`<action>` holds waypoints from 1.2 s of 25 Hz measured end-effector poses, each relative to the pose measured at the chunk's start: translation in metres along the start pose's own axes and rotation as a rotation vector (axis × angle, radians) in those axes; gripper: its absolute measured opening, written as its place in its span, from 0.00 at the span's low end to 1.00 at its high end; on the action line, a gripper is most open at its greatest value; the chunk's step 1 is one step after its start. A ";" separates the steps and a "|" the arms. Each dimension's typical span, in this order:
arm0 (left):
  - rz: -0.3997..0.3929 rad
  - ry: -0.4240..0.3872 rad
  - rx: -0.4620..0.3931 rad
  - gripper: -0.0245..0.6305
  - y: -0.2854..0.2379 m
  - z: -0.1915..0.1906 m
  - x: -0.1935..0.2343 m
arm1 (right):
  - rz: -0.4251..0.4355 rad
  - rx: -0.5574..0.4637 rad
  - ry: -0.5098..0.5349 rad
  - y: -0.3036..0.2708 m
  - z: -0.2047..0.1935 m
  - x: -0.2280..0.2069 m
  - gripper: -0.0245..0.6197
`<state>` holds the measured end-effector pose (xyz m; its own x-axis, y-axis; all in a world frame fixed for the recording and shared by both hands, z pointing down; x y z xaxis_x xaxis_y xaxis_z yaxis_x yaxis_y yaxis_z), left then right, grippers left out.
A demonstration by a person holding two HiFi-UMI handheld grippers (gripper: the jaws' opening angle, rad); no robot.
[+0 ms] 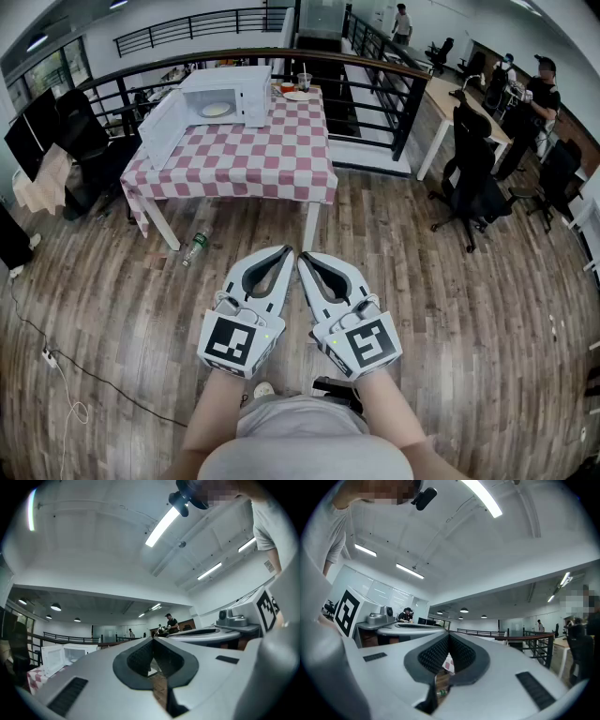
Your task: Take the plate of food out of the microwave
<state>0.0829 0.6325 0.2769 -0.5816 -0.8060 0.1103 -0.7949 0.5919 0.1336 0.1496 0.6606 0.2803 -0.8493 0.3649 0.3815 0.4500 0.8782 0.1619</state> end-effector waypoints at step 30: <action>0.046 0.131 -0.002 0.04 0.018 0.006 0.134 | 0.010 -0.018 -0.027 -0.118 -0.008 0.040 0.08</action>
<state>-0.0101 0.5349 0.2878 -0.5898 -0.7698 0.2439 -0.7673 0.6284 0.1279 0.0645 0.5695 0.2838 -0.8521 0.3817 0.3580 0.4628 0.8690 0.1750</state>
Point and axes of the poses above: the fingertips, and each gripper's own axes: y backward along the fingers, x to its left, z out of its top, the point moved 4 cm from there along y, backward along the fingers, and after that the axes turned 14 degrees about y, right-handed, at the moved point
